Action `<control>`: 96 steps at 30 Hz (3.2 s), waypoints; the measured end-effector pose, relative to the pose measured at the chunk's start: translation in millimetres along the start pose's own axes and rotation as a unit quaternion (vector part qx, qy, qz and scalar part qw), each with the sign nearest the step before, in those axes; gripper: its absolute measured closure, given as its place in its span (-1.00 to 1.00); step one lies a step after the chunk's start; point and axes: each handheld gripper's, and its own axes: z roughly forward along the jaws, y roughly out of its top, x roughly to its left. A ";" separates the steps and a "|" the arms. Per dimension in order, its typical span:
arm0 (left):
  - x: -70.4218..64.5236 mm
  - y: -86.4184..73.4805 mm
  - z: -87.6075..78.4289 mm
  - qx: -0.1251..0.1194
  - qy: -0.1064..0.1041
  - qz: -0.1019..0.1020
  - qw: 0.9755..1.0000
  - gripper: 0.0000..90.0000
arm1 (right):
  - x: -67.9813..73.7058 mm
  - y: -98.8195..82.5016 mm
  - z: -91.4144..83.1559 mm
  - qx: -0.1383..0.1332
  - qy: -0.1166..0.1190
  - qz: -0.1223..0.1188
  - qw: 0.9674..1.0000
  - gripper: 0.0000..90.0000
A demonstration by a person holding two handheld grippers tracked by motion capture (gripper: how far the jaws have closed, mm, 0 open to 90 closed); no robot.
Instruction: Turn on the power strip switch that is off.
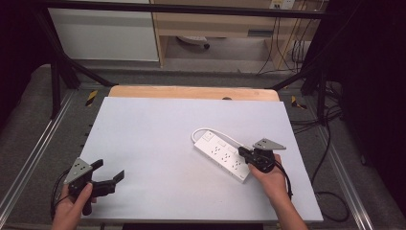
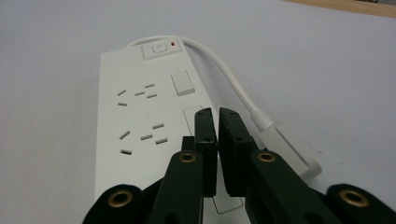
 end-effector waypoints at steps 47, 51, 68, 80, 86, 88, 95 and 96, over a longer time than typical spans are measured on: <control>-0.2 -0.2 0.1 0.001 -0.001 0.001 1.000 -0.86 | -1.0 -8.9 1.7 0.006 0.001 -0.003 1.000 1.00; -0.2 -0.2 0.0 0.001 -0.001 0.001 1.000 -0.86 | -1.2 -9.3 1.7 0.004 0.000 -0.004 1.000 1.00; -1.1 -0.4 0.6 0.004 -0.001 0.002 1.000 -0.86 | -1.2 -10.5 1.8 0.001 0.001 0.002 1.000 1.00; -0.6 -0.5 0.3 0.004 -0.001 0.002 1.000 -0.86 | 5.8 -10.0 7.1 0.006 0.004 -0.014 1.000 1.00; -0.7 -0.5 0.3 0.004 -0.002 0.002 1.000 -0.86 | 3.4 -9.8 6.3 0.007 0.003 -0.013 1.000 1.00; -0.5 -0.5 0.2 0.004 -0.002 0.002 1.000 -0.86 | 3.3 -9.8 6.6 0.006 0.003 -0.013 1.000 1.00; -0.5 -0.5 0.2 0.004 -0.002 0.001 1.000 -0.86 | 3.8 -9.7 6.2 0.005 0.006 -0.011 1.000 1.00; -0.4 -0.5 0.3 0.004 -0.002 0.002 1.000 -0.86 | 3.8 -9.7 6.2 0.005 0.006 -0.011 1.000 1.00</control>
